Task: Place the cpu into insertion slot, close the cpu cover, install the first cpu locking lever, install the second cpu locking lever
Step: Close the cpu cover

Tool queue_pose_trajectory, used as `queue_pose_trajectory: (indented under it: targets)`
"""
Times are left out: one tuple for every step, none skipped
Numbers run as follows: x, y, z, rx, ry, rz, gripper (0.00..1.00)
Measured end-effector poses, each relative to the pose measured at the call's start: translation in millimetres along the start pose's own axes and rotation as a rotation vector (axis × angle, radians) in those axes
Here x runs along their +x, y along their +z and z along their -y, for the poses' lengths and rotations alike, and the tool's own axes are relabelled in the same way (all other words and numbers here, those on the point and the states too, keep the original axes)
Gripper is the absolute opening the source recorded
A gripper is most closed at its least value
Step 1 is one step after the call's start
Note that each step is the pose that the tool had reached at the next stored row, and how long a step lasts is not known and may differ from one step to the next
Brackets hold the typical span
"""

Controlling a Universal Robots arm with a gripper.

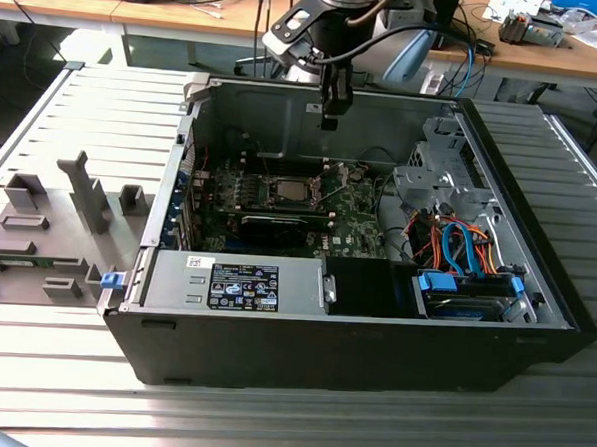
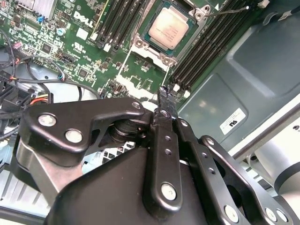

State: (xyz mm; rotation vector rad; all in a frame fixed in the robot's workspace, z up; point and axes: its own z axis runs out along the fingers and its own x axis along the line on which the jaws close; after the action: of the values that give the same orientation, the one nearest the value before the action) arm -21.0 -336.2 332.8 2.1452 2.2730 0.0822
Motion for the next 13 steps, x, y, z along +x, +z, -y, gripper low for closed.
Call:
queue_pose_trajectory:
  targets:
    - [0.0,-0.3,-0.5,0.0001,0.0,-0.0004,0.11]
    - [0.0,-0.9,-1.3,0.0002,0.0,-0.0009,0.11]
    - [-0.1,-1.3,-1.9,0.0003,0.0,-0.0013,0.11]
    - [-0.1,-2.1,-2.9,0.0005,0.0,-0.0022,0.11]
    - [-0.1,-2.7,-3.7,0.0007,0.0,-0.0026,0.11]
    - [-0.2,-3.4,-4.8,0.0009,0.0,-0.0033,0.11]
    - [-0.2,-4.4,-6.1,0.0012,0.0,-0.0043,0.11]
    - [-0.2,-4.9,-6.8,0.0013,0.0,-0.0048,0.11]
    - [-0.3,-5.4,-7.3,0.0014,0.0,-0.0053,0.11]
    - [-0.3,-6.3,-8.3,0.0016,0.0,-0.0061,0.11]
    - [-0.3,-7.3,-9.2,0.0017,0.0,-0.0071,0.11]
    - [-0.3,-7.8,-9.6,0.0018,0.0,-0.0076,0.11]
    - [-0.3,-8.4,-10.1,0.0018,0.0,-0.0081,0.11]
